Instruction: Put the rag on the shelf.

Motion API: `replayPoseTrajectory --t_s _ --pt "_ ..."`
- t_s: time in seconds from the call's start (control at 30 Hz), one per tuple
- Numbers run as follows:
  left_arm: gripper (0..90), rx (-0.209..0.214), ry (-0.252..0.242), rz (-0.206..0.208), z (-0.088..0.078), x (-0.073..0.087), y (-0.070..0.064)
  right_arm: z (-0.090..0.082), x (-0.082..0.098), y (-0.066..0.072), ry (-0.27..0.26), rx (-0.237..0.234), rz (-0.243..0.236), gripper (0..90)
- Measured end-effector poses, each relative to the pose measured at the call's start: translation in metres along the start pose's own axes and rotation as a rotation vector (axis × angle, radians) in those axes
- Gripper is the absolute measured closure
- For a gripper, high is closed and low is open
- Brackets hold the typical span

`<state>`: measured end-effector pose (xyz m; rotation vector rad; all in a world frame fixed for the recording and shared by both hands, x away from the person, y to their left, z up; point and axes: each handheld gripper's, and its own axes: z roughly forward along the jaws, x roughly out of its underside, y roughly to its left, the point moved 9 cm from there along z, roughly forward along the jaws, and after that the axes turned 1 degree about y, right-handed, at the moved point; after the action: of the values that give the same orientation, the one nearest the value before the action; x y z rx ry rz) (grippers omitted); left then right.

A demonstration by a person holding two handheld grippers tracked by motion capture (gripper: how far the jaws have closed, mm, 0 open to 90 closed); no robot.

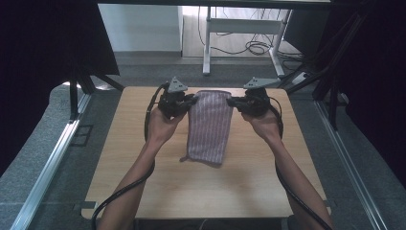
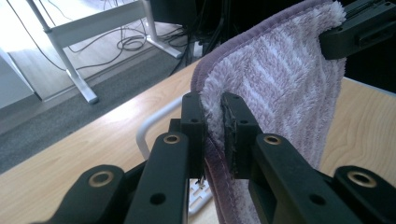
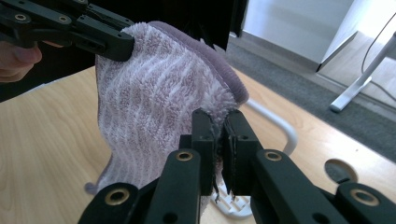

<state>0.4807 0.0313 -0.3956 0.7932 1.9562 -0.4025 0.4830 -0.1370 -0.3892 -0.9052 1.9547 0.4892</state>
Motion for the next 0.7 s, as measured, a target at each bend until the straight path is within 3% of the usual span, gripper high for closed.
replayPoseTrajectory --t_s 0.7 --pt "79.3 -0.054 -0.036 0.015 0.000 -0.051 0.023 -0.006 -0.056 -0.029 -0.045 0.073 -0.014 84.2"
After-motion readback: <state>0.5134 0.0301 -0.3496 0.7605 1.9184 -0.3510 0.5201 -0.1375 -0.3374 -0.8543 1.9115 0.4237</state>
